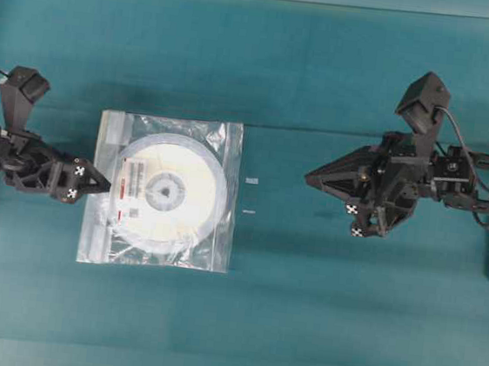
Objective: Take out the reel from the clear zip bag.
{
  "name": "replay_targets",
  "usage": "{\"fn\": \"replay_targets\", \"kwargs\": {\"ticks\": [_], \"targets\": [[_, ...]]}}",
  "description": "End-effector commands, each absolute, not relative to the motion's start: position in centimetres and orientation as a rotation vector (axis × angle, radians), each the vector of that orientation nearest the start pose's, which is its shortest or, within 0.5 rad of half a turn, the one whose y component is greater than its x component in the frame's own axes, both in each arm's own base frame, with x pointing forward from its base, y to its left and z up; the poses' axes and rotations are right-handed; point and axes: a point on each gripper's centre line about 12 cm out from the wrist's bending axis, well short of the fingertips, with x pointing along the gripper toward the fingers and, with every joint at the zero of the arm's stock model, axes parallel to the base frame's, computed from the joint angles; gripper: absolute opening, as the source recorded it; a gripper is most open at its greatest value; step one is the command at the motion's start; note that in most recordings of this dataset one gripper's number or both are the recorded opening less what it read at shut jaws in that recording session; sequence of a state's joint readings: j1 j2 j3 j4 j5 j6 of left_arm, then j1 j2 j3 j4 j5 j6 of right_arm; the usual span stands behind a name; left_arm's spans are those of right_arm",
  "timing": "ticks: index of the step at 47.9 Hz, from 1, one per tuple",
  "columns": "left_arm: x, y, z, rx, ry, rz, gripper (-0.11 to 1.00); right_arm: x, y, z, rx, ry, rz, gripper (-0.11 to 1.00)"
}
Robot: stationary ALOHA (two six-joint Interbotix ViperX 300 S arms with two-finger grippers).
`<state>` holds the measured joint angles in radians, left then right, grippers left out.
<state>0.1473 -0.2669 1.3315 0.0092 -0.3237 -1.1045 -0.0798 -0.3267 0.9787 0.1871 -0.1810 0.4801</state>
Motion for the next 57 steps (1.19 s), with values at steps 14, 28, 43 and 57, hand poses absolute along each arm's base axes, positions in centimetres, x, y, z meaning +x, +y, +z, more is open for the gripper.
{"fn": "replay_targets", "kwargs": {"ticks": [14, 28, 43, 57], "targets": [[22.6, 3.3, 9.6, -1.095, 0.558, 0.508, 0.91, 30.5, -2.9, 20.1, 0.674, 0.397, -0.263, 0.0], [22.2, 3.3, 9.2, -1.093, 0.599, 0.534, 0.74, 30.4, -2.8, 19.9, 0.68, 0.409, -0.265, 0.0], [22.0, 3.4, 9.1, -1.085, 0.609, 0.541, 0.26, 30.8, -2.3, 17.5, 0.786, 0.517, -0.317, 0.01], [21.8, 3.3, 8.9, -1.083, 0.616, 0.544, 0.01, 33.0, -2.2, 16.7, 0.792, 0.544, -0.326, 0.27]]}}
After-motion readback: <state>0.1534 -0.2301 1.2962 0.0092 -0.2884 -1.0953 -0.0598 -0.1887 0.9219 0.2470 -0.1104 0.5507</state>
